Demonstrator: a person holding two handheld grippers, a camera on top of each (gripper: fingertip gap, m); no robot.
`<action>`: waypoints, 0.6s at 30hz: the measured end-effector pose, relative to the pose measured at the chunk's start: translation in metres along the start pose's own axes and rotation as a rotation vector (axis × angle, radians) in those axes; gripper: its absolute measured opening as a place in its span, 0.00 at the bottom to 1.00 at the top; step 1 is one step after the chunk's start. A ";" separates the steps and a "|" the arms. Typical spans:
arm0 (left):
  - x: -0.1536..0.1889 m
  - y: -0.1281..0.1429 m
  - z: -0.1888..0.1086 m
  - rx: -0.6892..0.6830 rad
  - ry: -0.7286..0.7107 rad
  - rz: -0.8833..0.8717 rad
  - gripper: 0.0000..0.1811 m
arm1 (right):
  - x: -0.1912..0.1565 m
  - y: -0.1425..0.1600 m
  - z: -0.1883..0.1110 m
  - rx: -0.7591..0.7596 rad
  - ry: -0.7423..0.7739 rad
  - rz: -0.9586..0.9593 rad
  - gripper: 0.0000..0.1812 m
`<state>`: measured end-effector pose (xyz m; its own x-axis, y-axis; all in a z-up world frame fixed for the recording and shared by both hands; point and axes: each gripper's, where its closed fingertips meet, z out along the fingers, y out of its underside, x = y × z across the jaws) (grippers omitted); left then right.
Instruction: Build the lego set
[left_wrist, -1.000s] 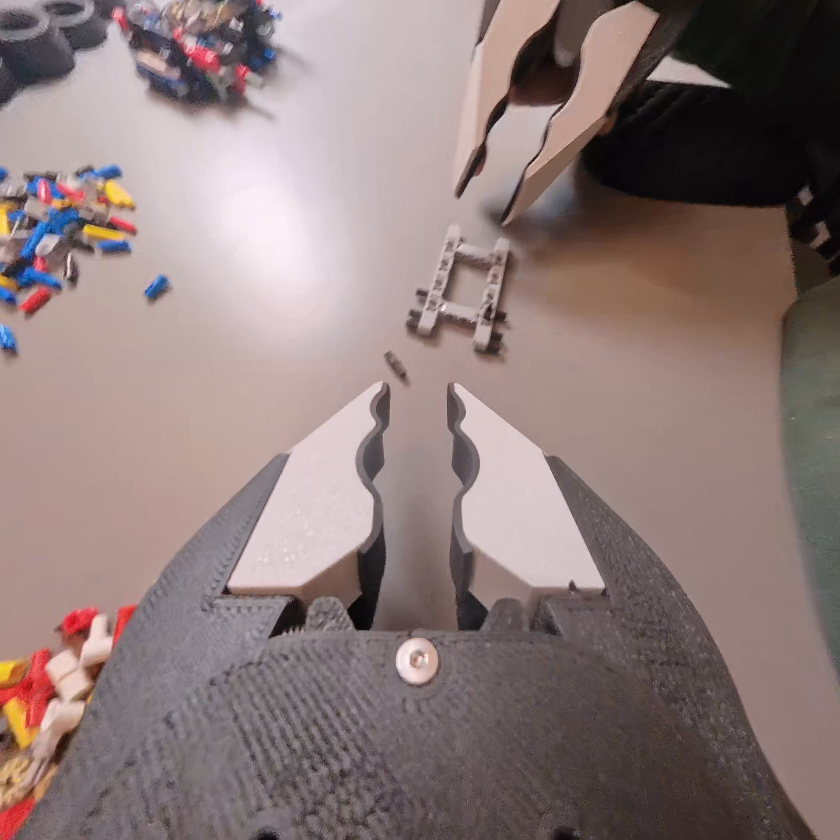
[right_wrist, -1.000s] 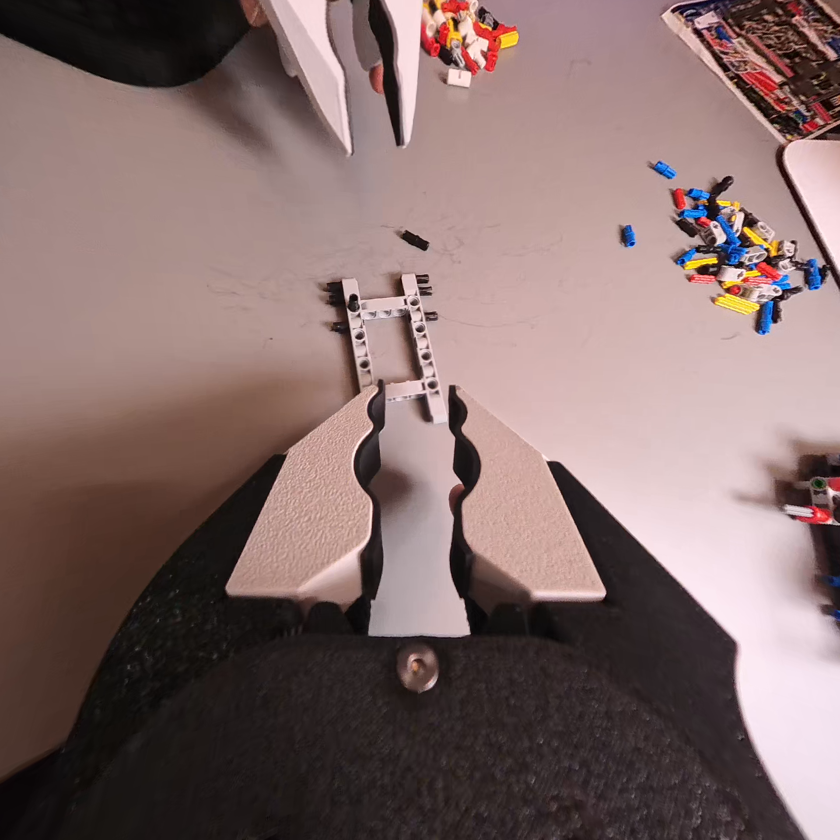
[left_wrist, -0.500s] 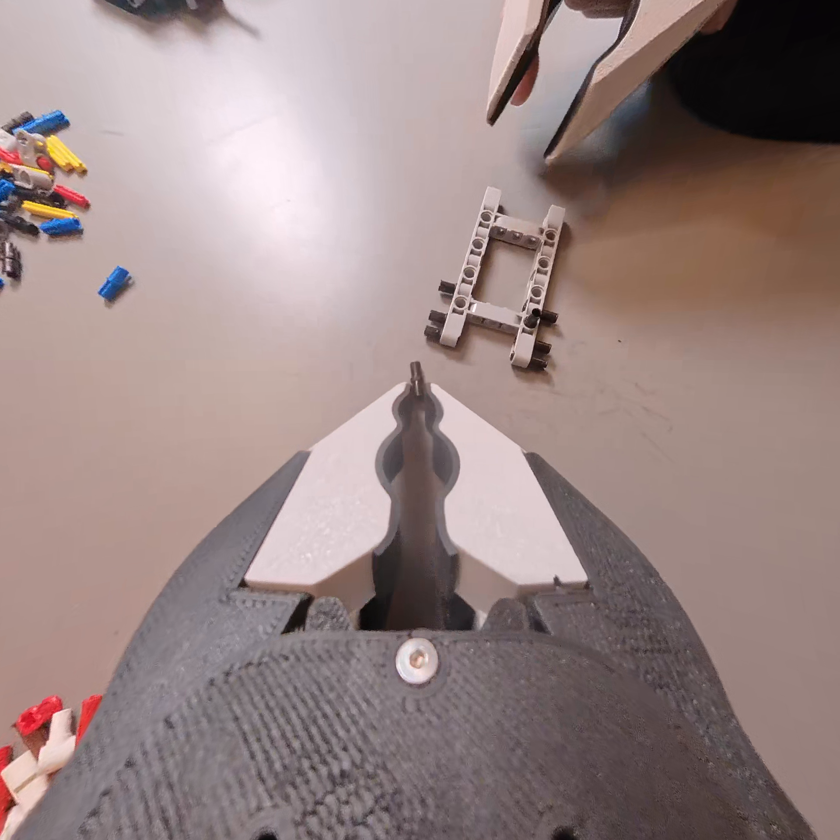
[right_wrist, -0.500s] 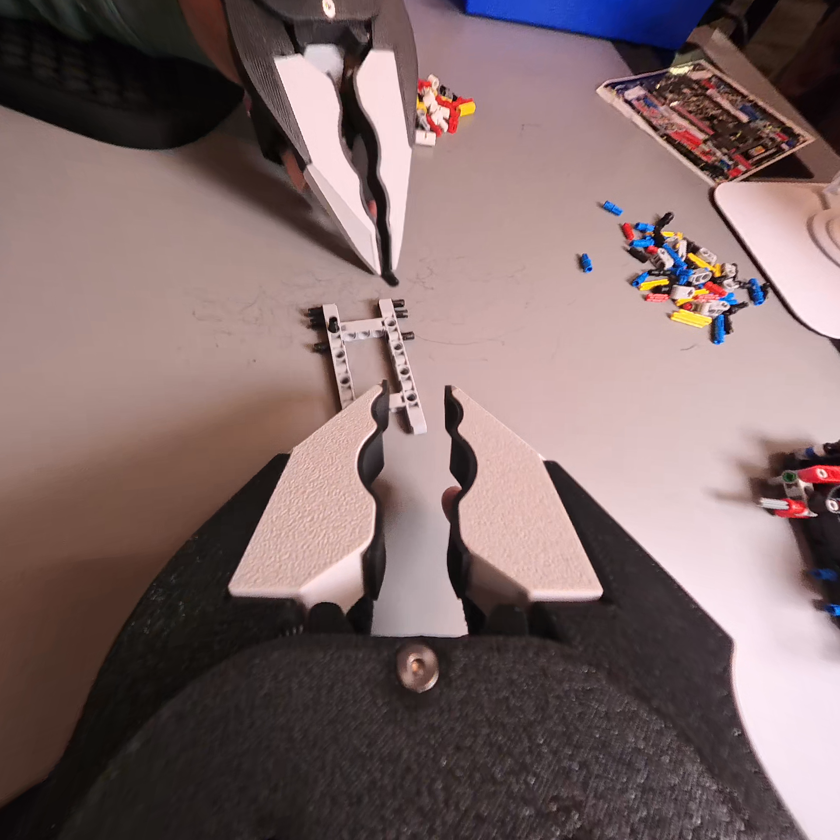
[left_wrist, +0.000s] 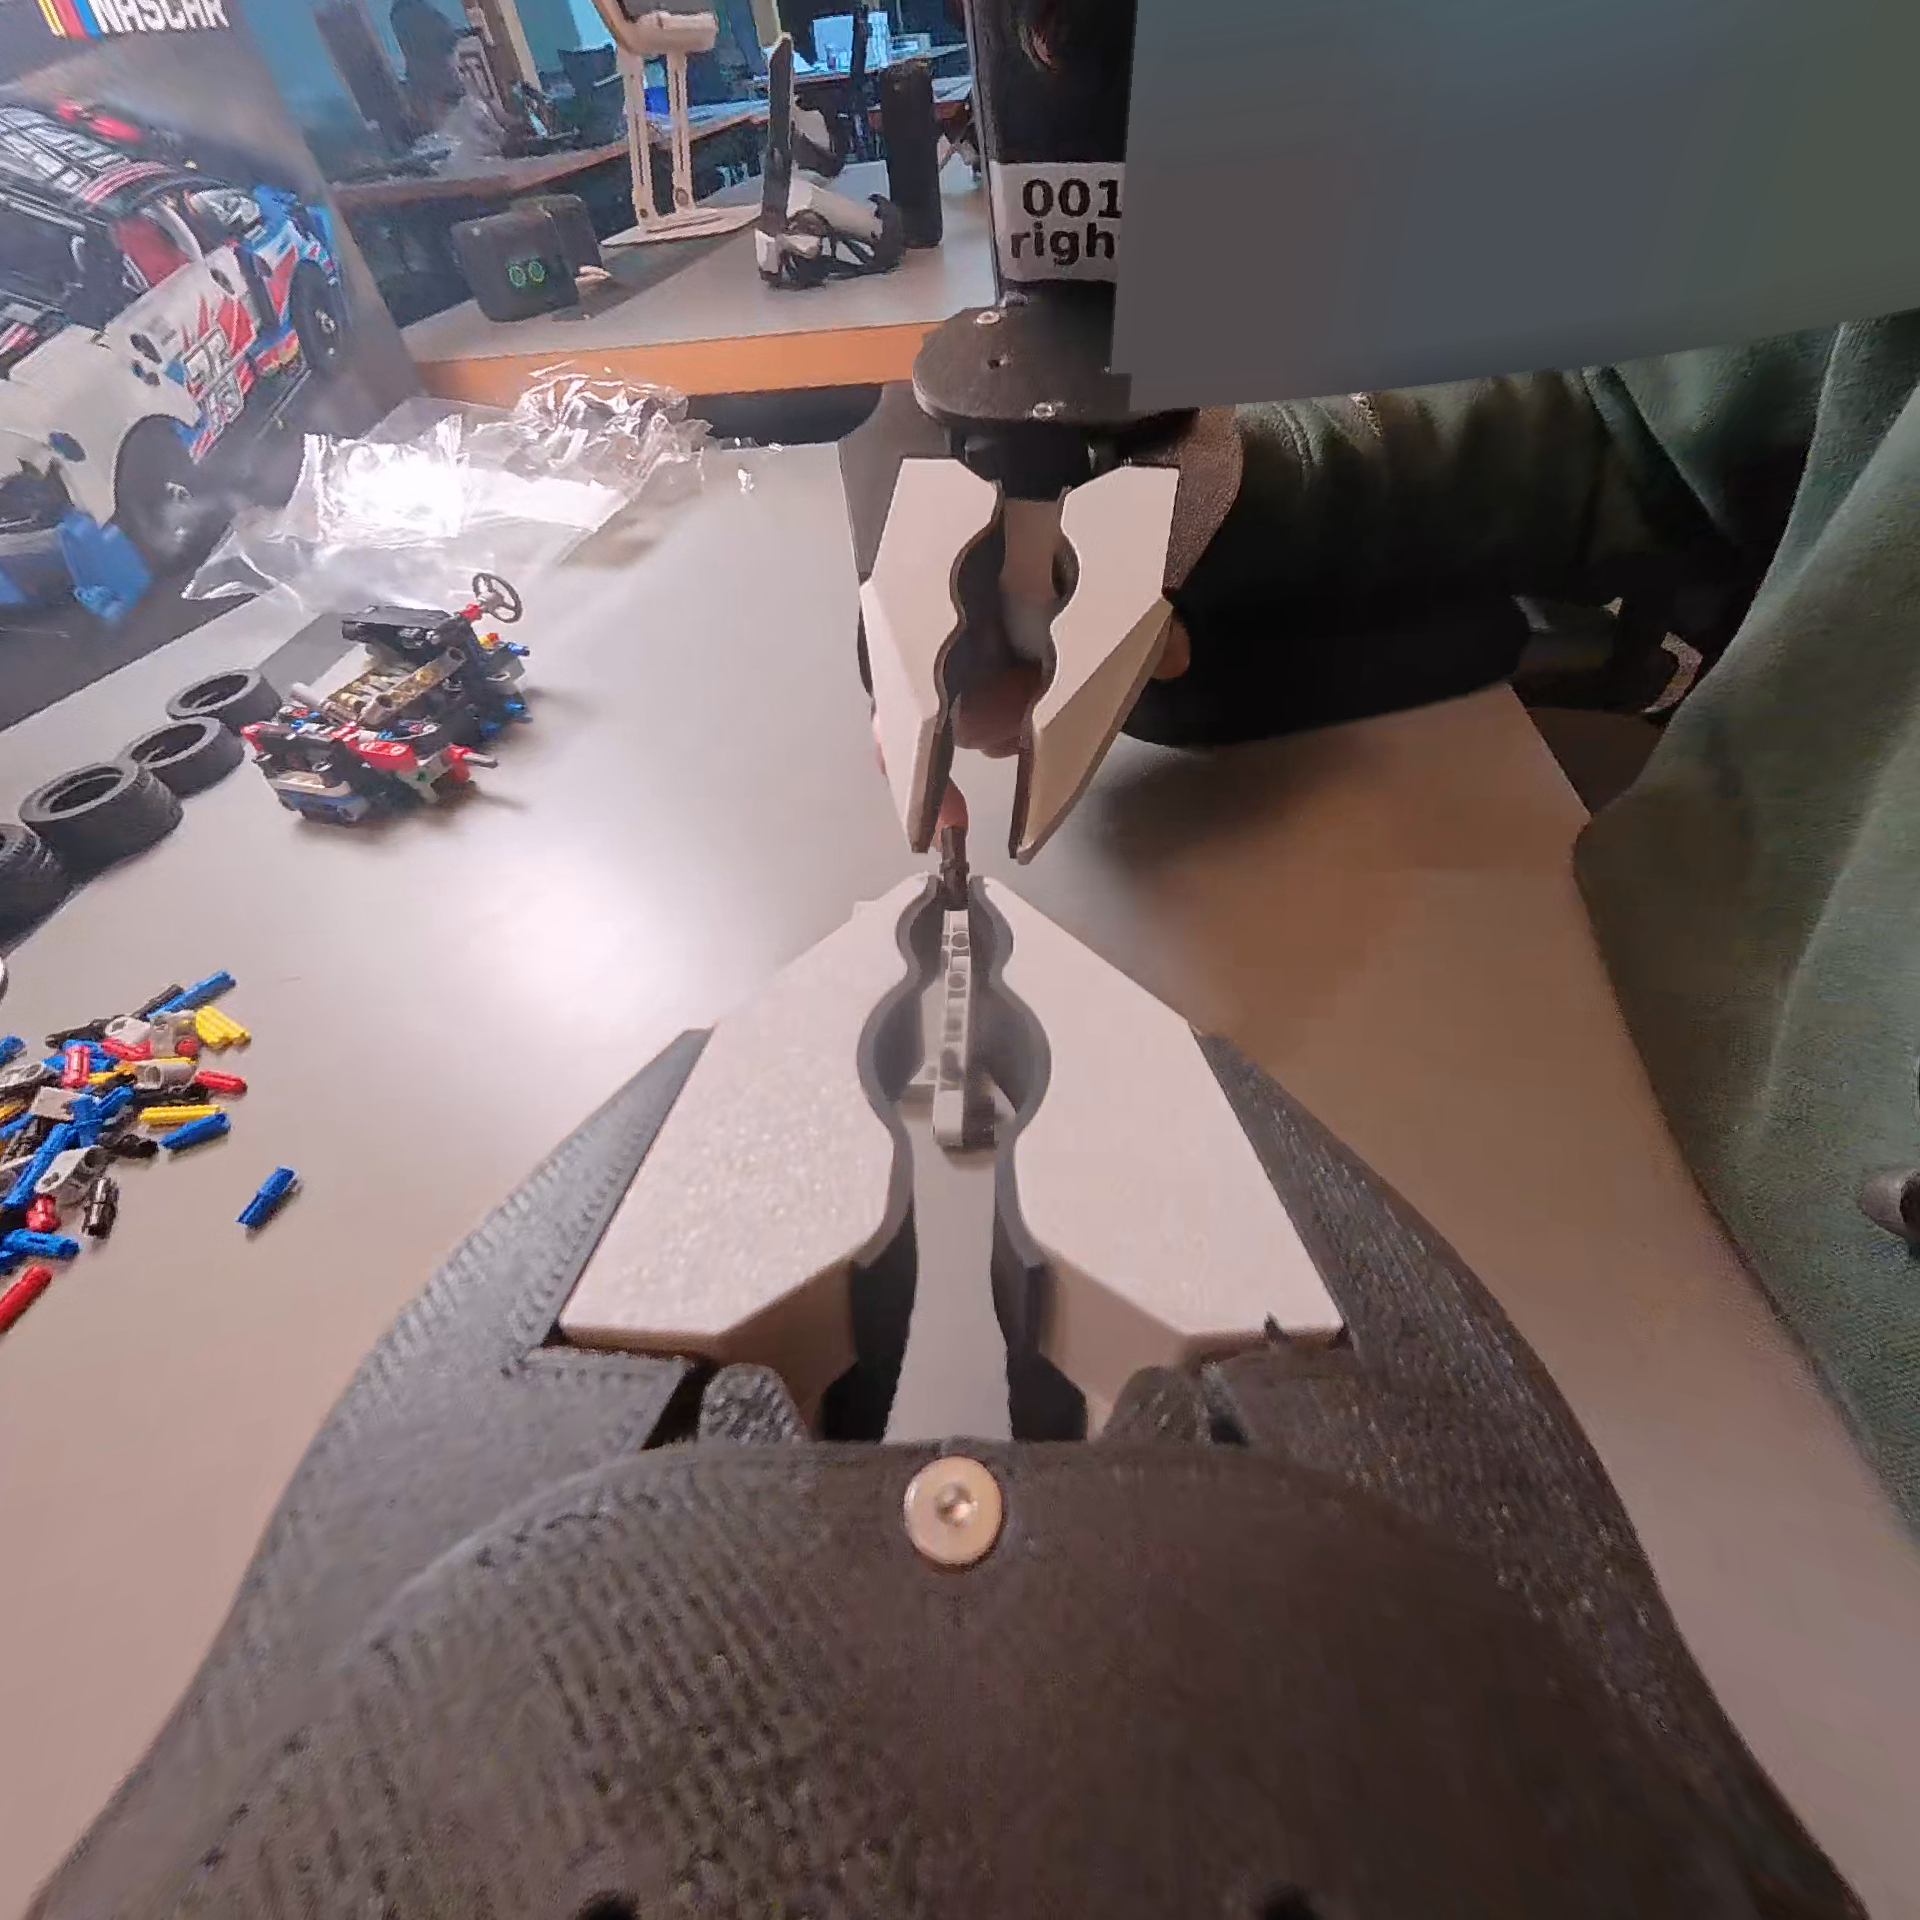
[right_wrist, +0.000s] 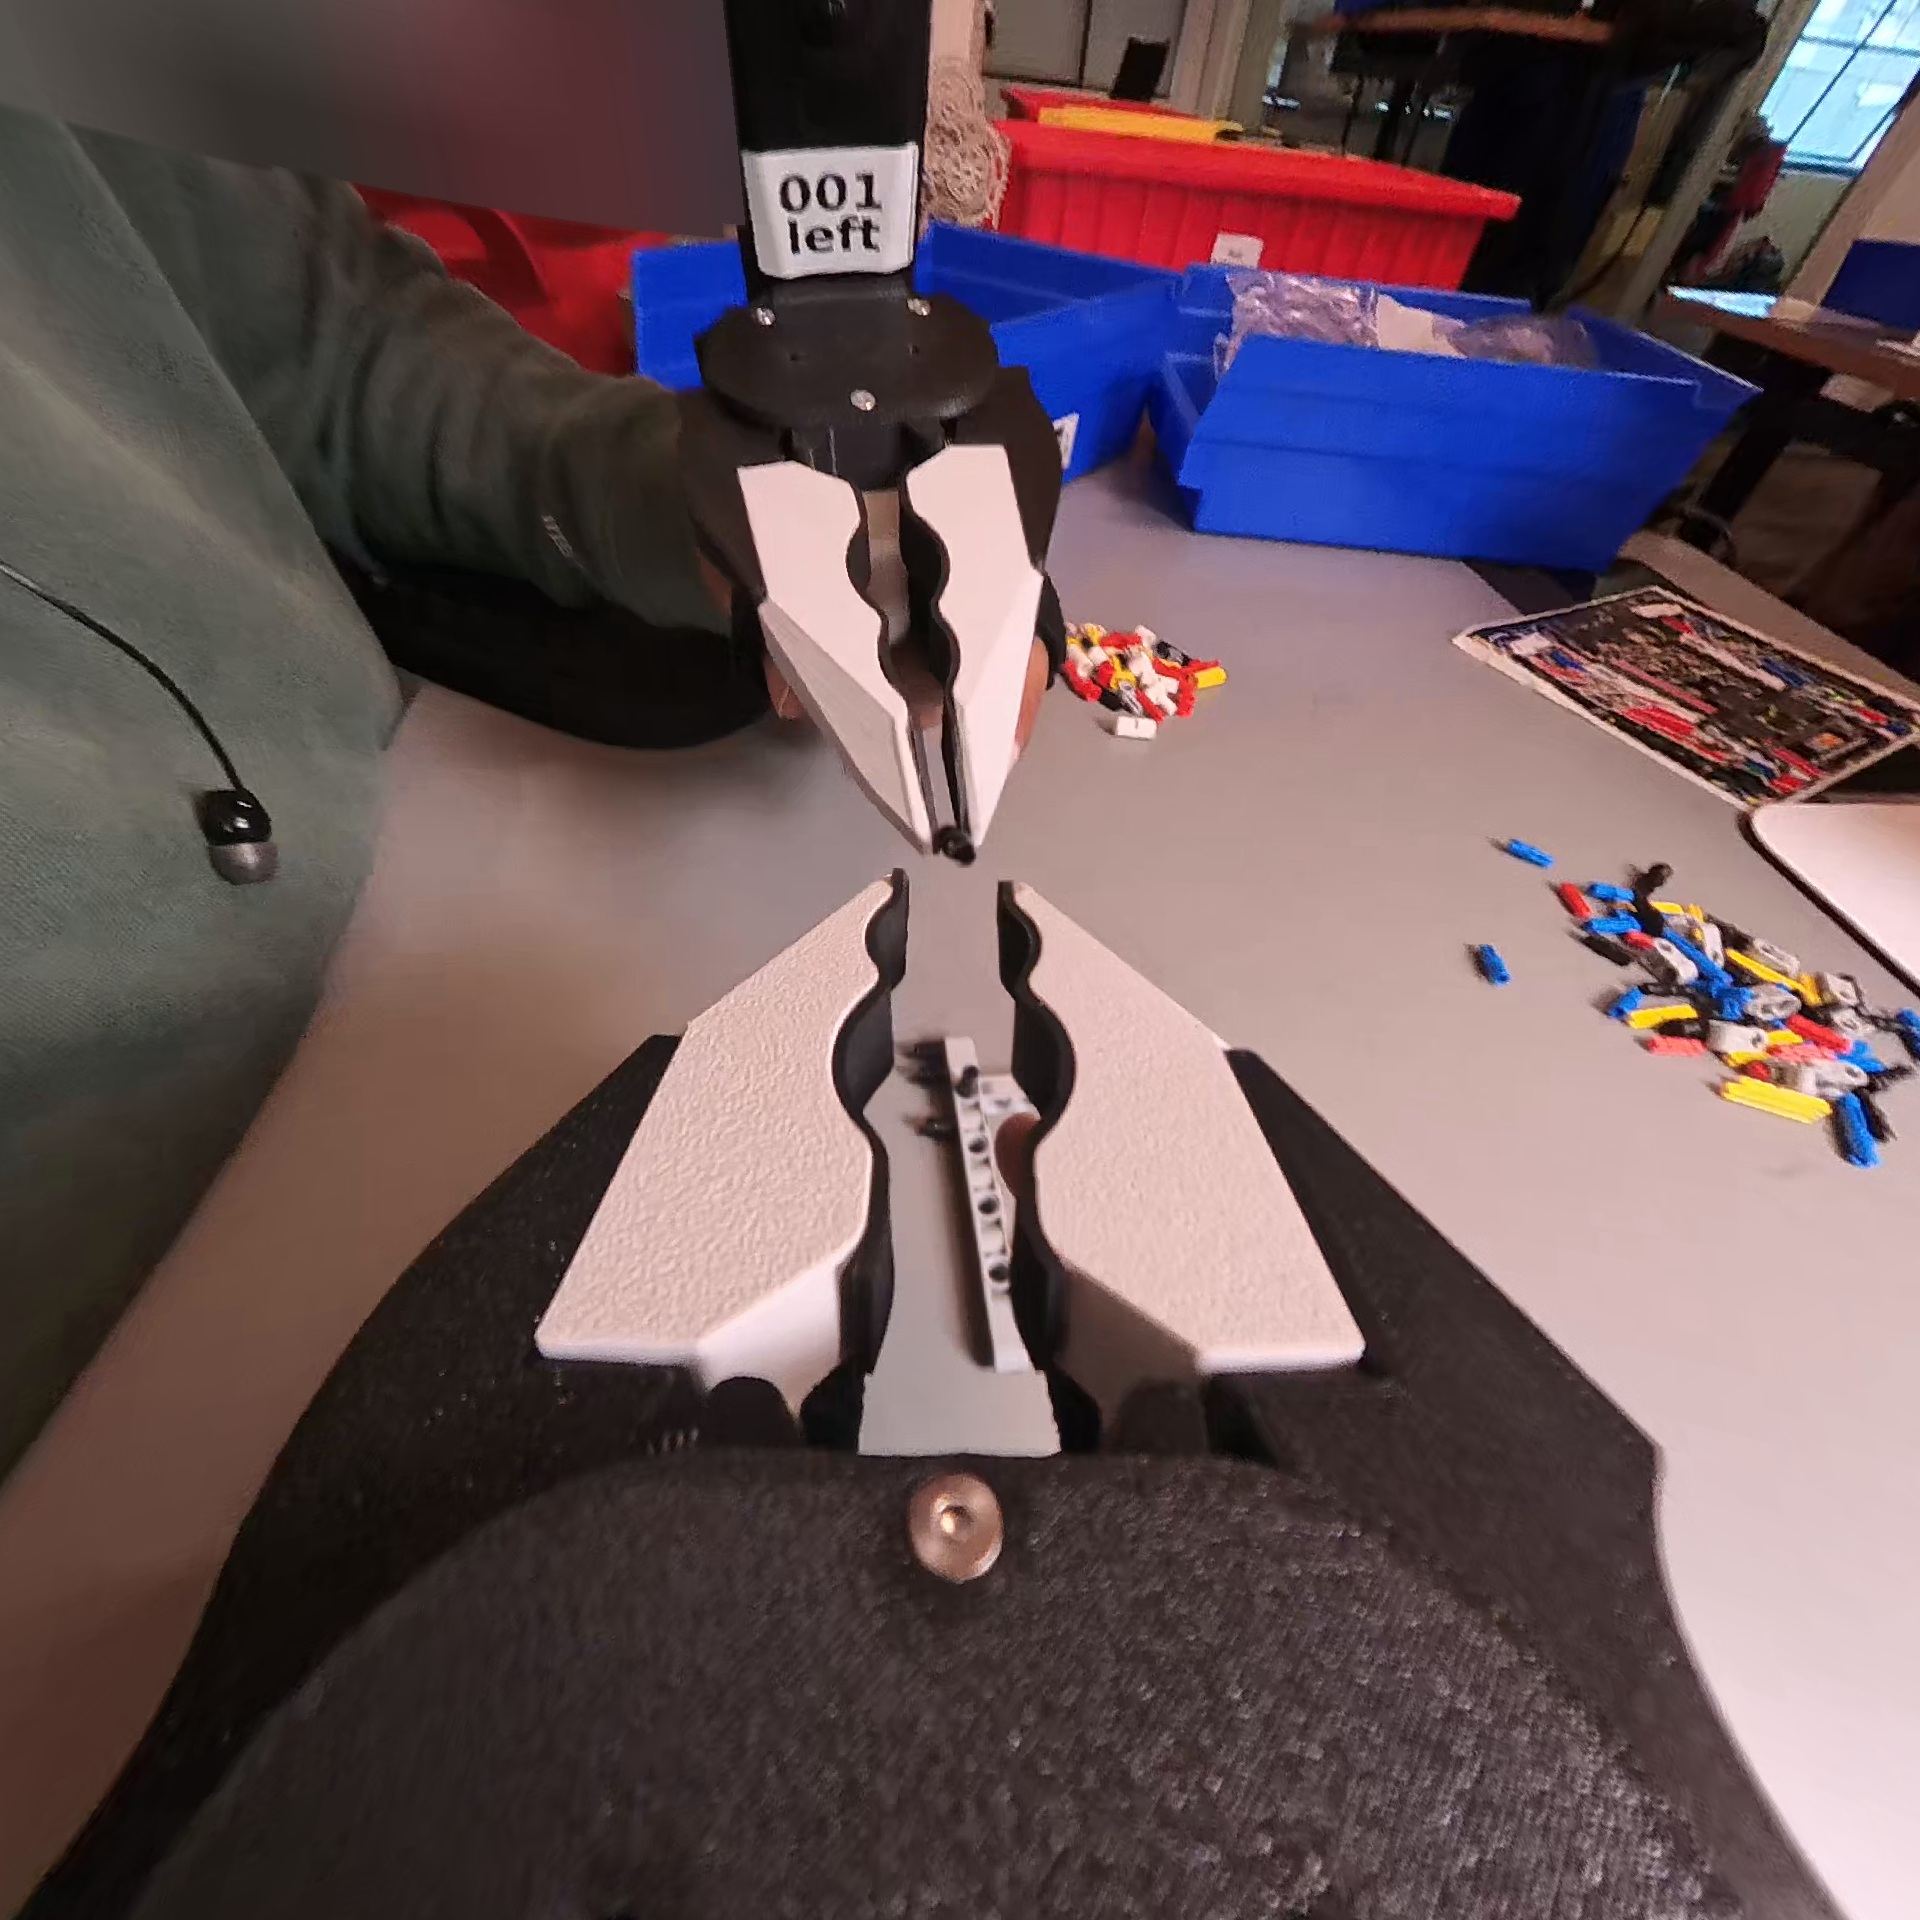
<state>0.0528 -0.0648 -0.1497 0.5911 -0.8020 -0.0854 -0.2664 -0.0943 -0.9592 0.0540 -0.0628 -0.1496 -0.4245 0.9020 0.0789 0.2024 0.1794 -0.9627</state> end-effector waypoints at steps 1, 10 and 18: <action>0.002 0.000 0.001 -0.002 0.005 0.006 0.01 | -0.002 -0.002 0.000 0.006 -0.009 0.002 0.08; 0.011 0.004 0.003 -0.018 0.043 0.016 0.01 | -0.010 -0.001 0.005 -0.005 -0.043 -0.010 0.02; -0.007 0.044 0.007 -0.201 0.014 -0.113 0.17 | 0.010 0.028 0.002 -0.202 -0.006 -0.003 0.02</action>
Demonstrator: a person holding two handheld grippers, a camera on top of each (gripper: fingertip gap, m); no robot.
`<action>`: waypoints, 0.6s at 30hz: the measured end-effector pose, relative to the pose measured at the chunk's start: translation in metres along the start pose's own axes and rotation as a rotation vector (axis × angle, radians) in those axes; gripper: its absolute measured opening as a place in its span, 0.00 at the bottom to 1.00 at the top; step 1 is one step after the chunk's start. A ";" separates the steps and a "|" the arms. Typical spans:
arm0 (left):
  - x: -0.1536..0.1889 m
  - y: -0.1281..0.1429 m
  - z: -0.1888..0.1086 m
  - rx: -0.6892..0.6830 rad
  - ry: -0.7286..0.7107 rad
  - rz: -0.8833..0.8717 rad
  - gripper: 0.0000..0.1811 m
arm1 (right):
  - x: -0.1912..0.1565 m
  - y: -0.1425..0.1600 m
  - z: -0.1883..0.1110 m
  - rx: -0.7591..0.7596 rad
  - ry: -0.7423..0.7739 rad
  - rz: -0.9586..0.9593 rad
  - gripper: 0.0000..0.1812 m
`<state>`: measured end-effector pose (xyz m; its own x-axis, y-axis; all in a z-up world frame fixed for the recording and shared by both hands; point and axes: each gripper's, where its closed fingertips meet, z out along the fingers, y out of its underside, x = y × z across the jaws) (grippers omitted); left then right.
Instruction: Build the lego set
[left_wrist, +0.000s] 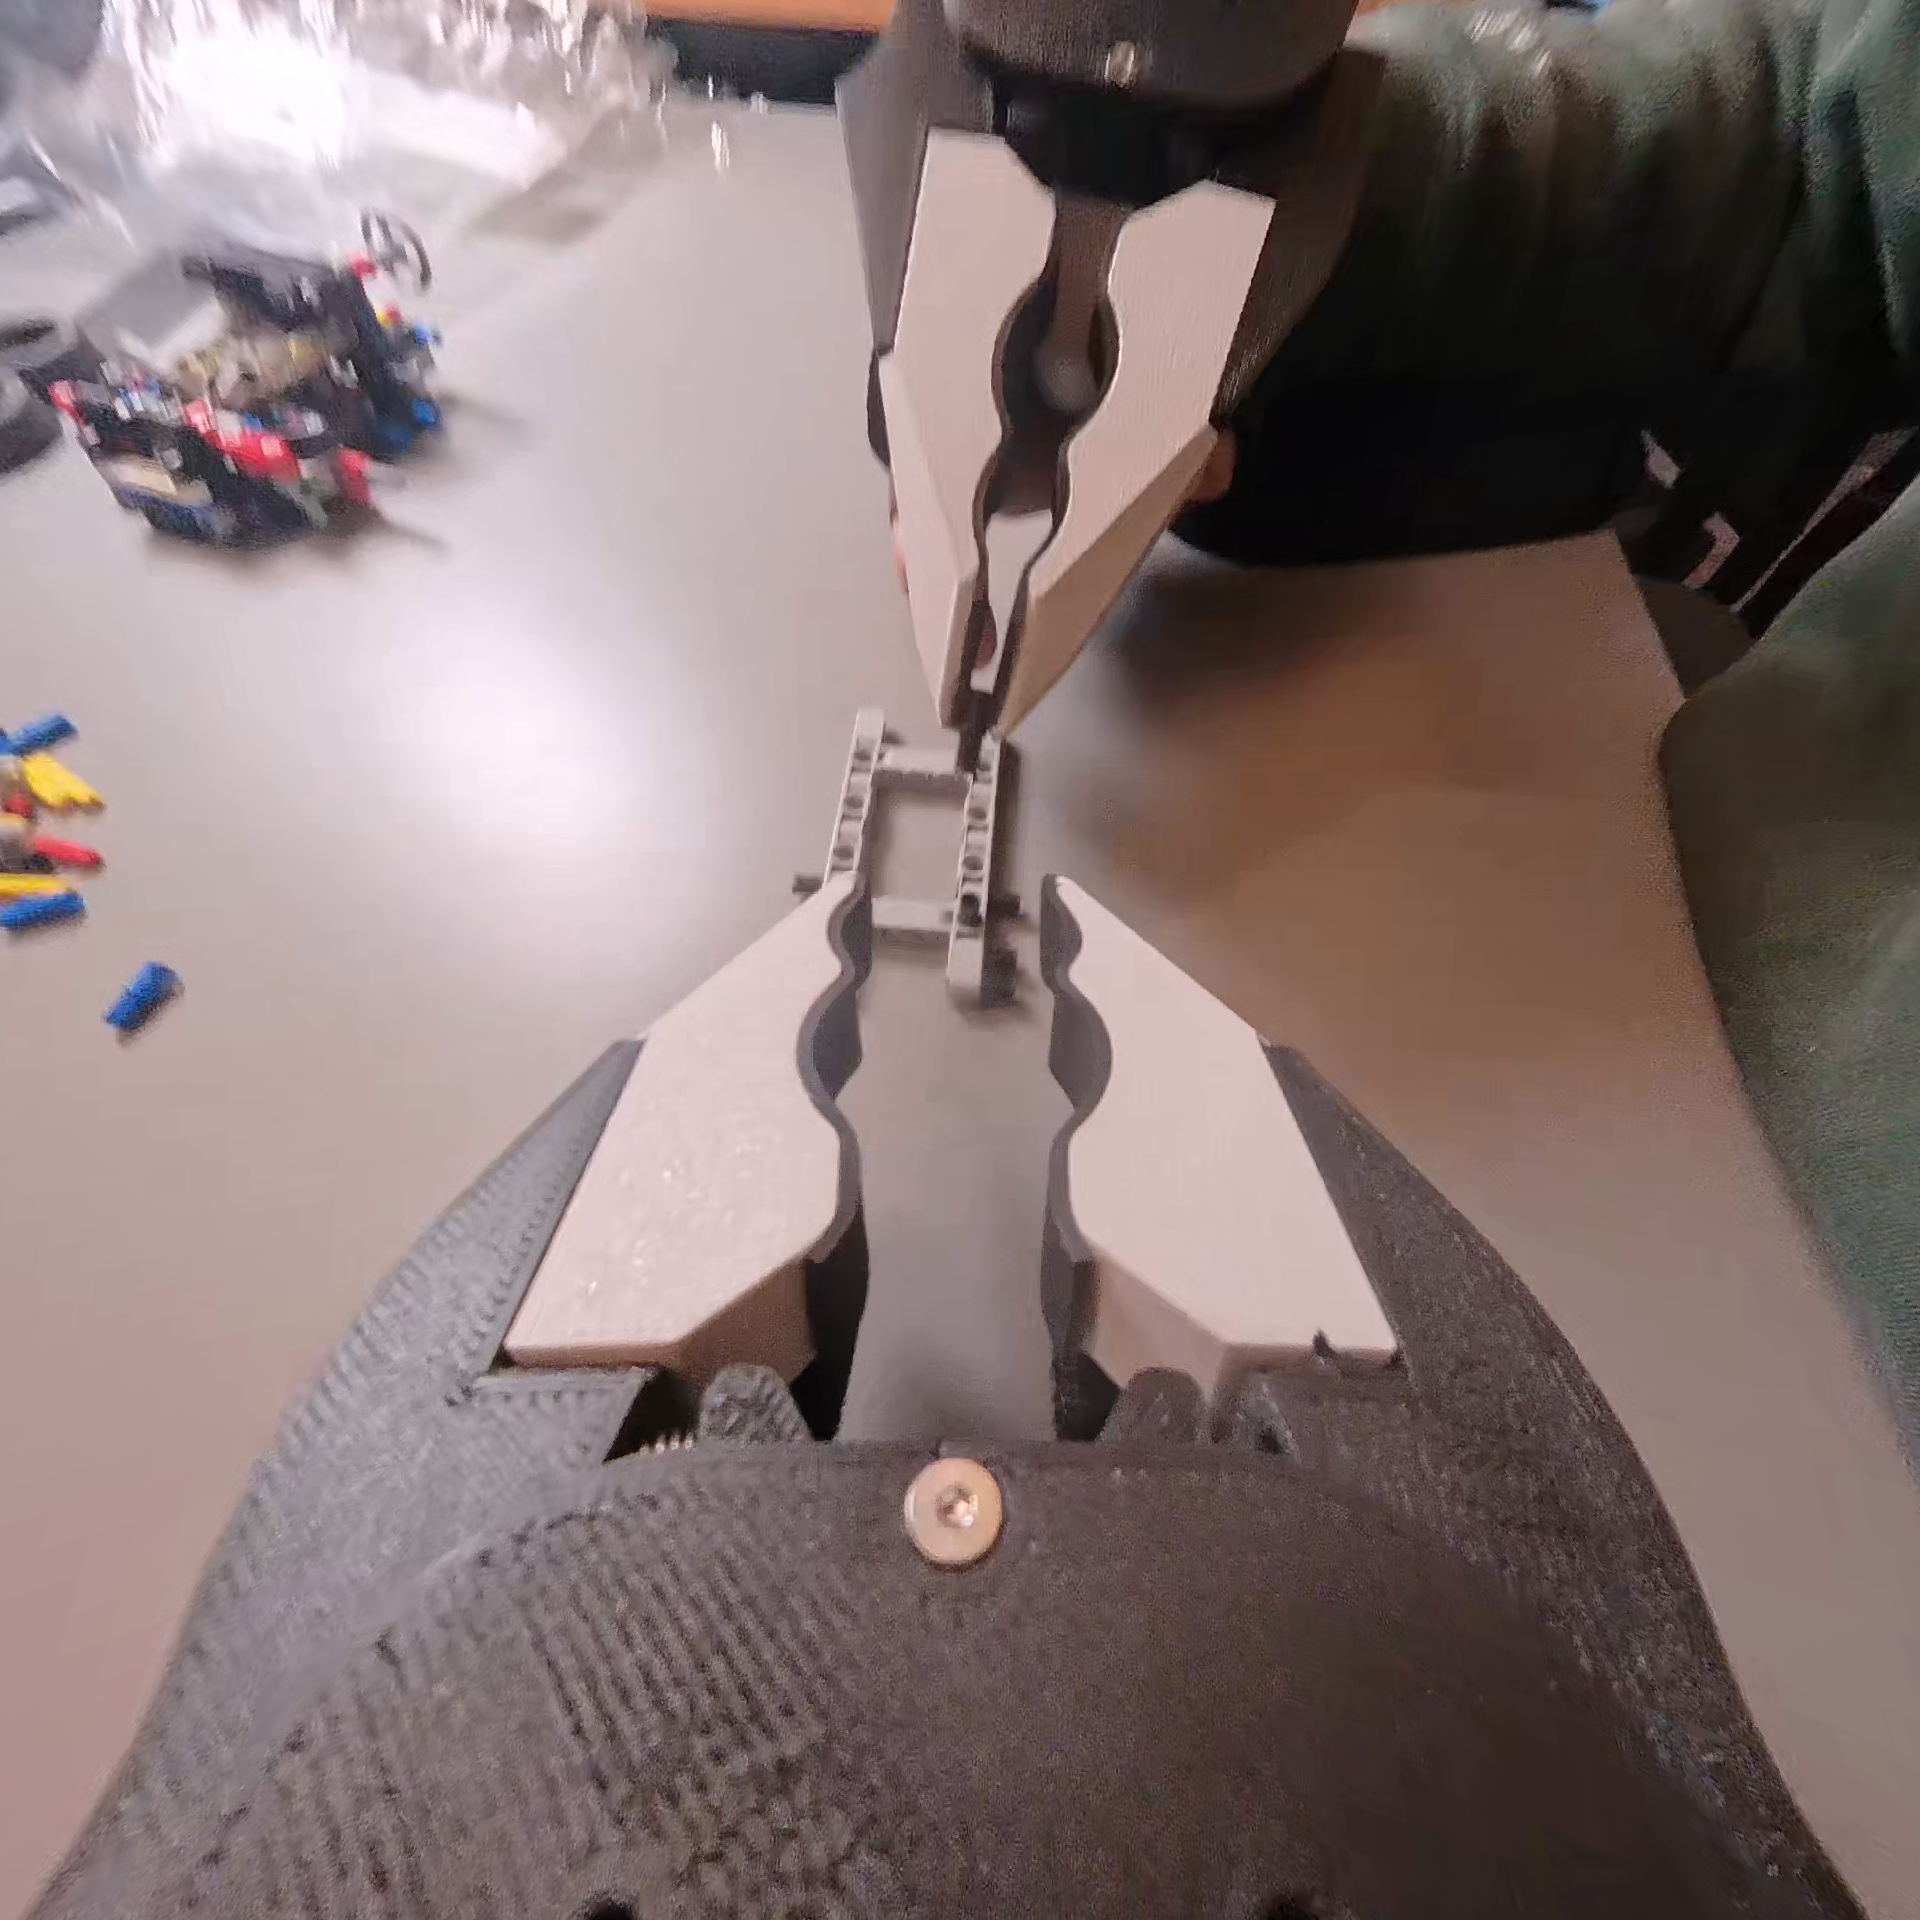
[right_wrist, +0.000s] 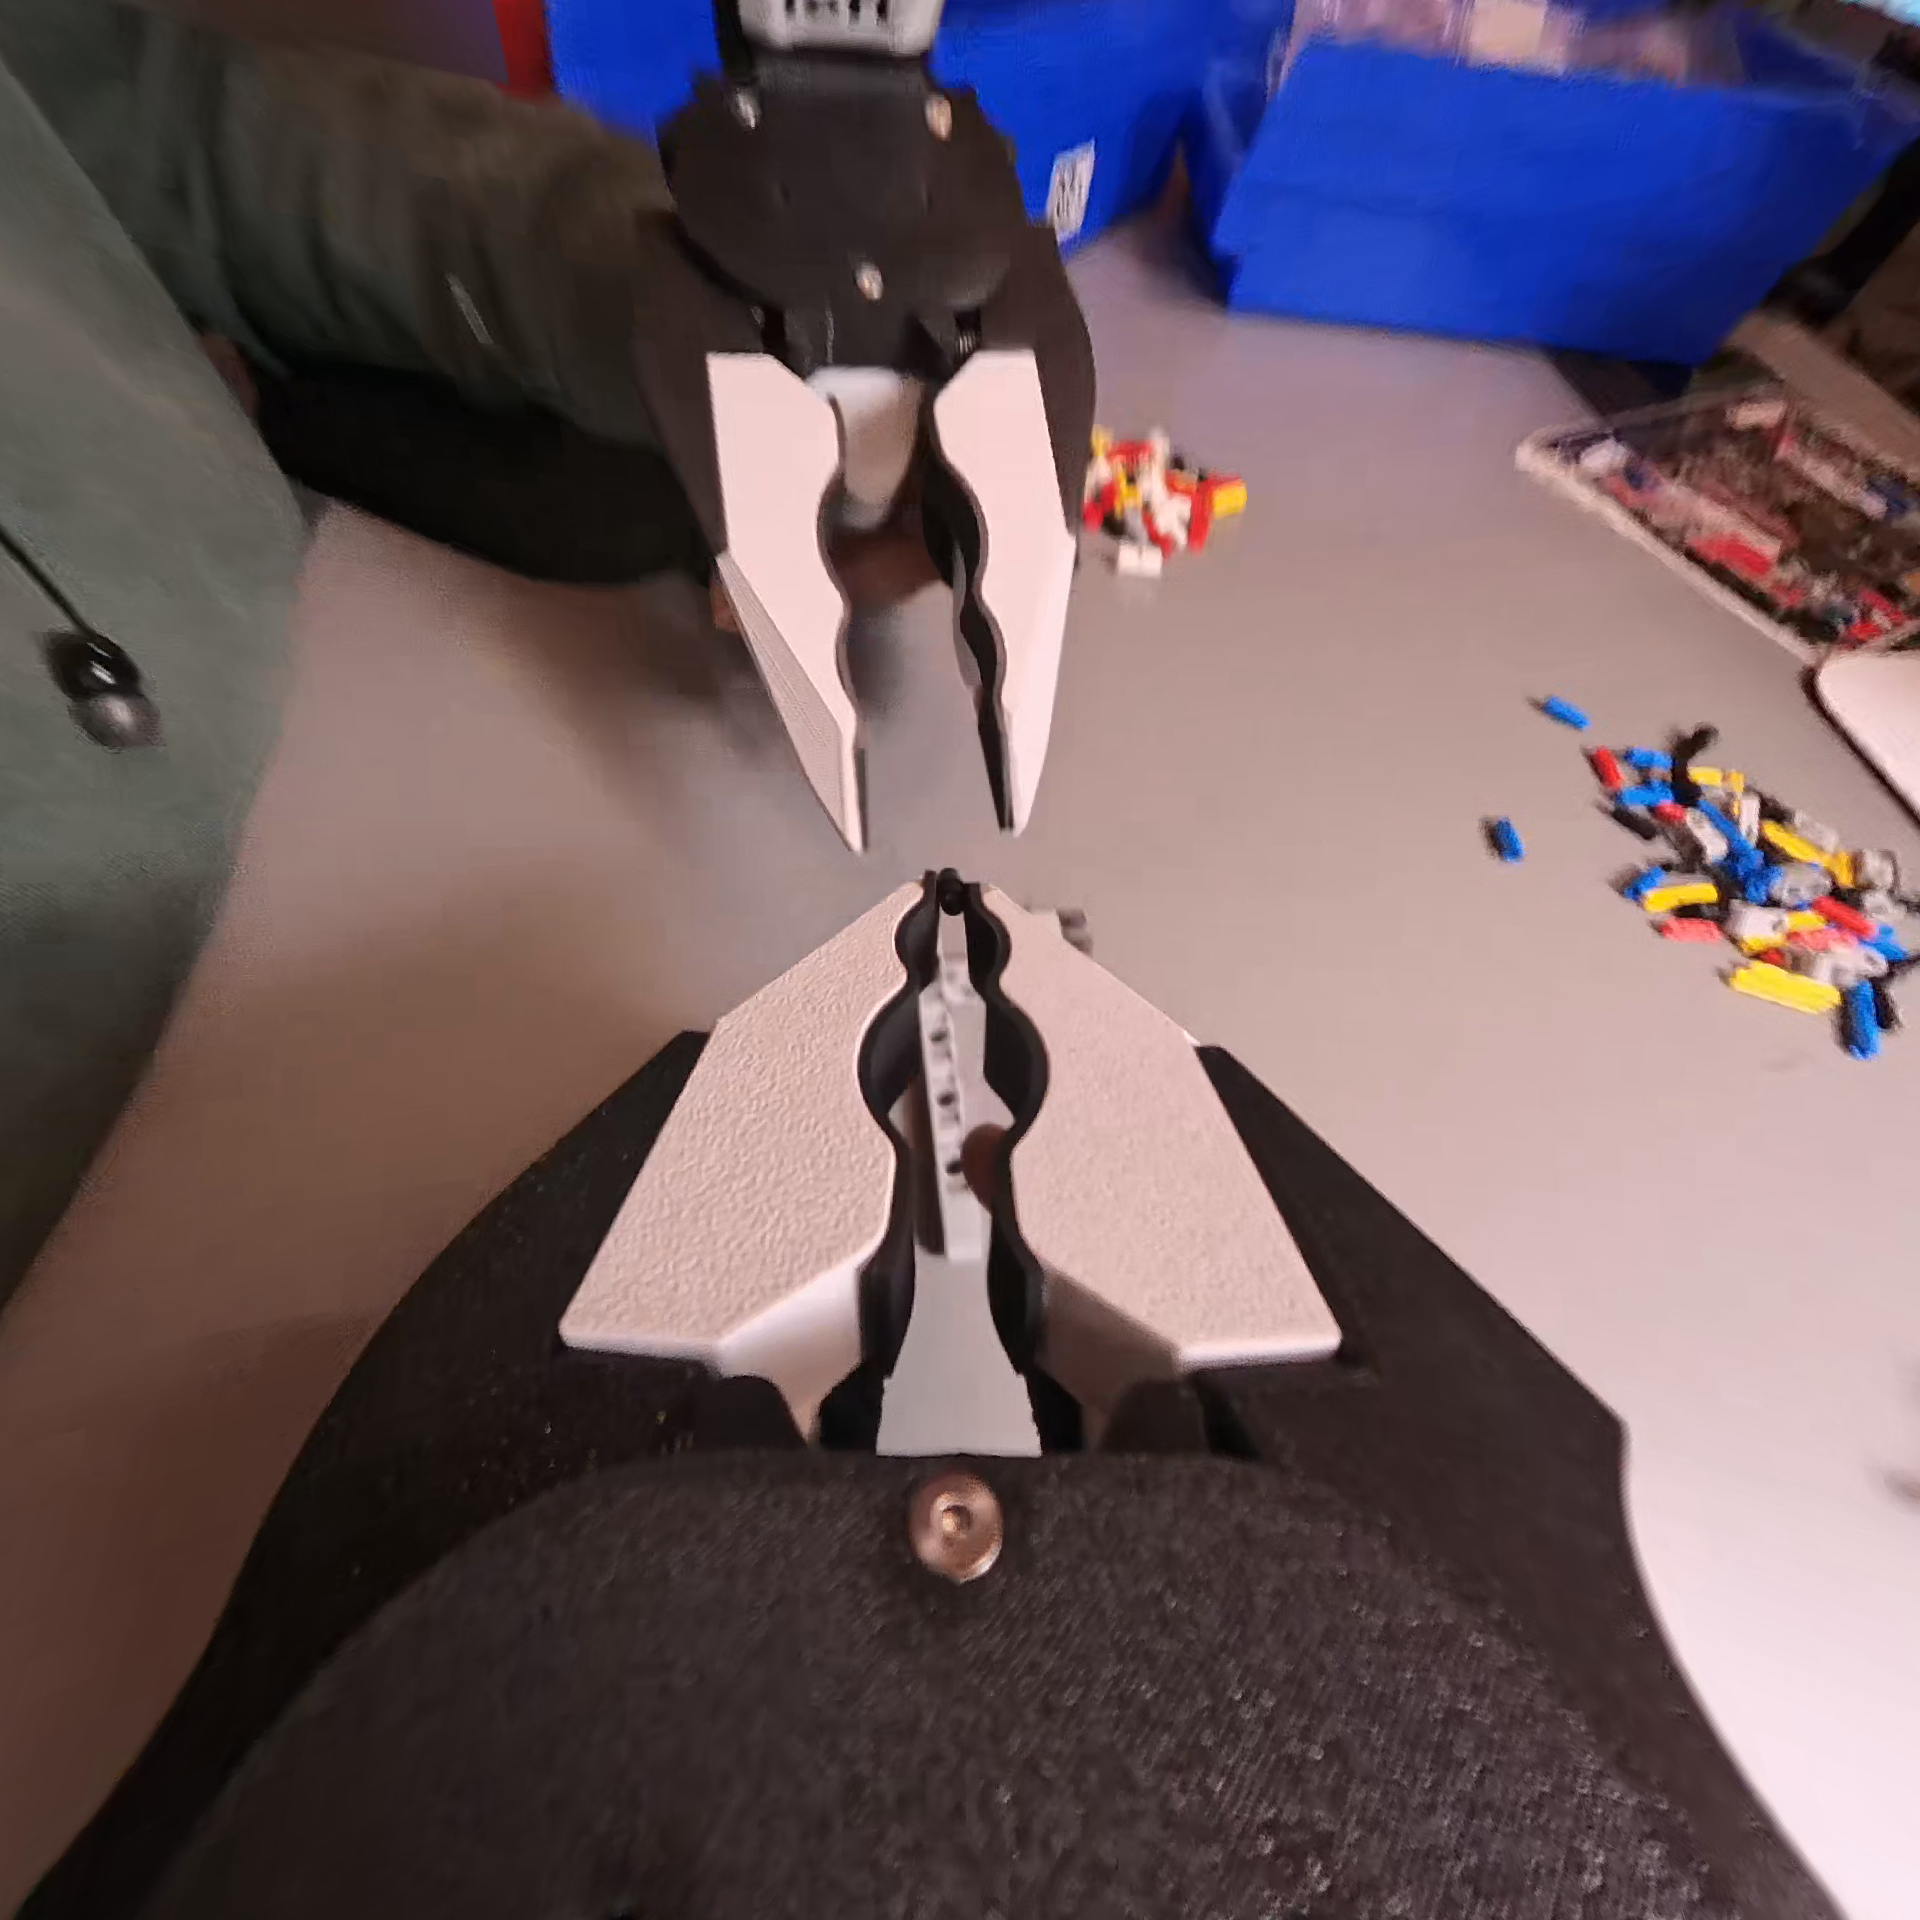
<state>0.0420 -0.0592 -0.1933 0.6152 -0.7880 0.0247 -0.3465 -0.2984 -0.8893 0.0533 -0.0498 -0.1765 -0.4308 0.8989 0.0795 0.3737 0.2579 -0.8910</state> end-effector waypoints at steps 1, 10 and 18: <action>-0.003 0.007 0.002 -0.033 0.003 -0.024 0.19 | 0.007 0.006 0.000 -0.052 0.013 0.000 0.02; -0.012 0.032 0.020 -0.208 0.020 -0.041 0.29 | 0.025 0.026 0.021 -0.413 -0.083 -0.191 0.02; -0.013 0.033 0.021 -0.226 0.023 0.010 0.28 | 0.027 0.039 0.027 -0.577 -0.171 -0.220 0.02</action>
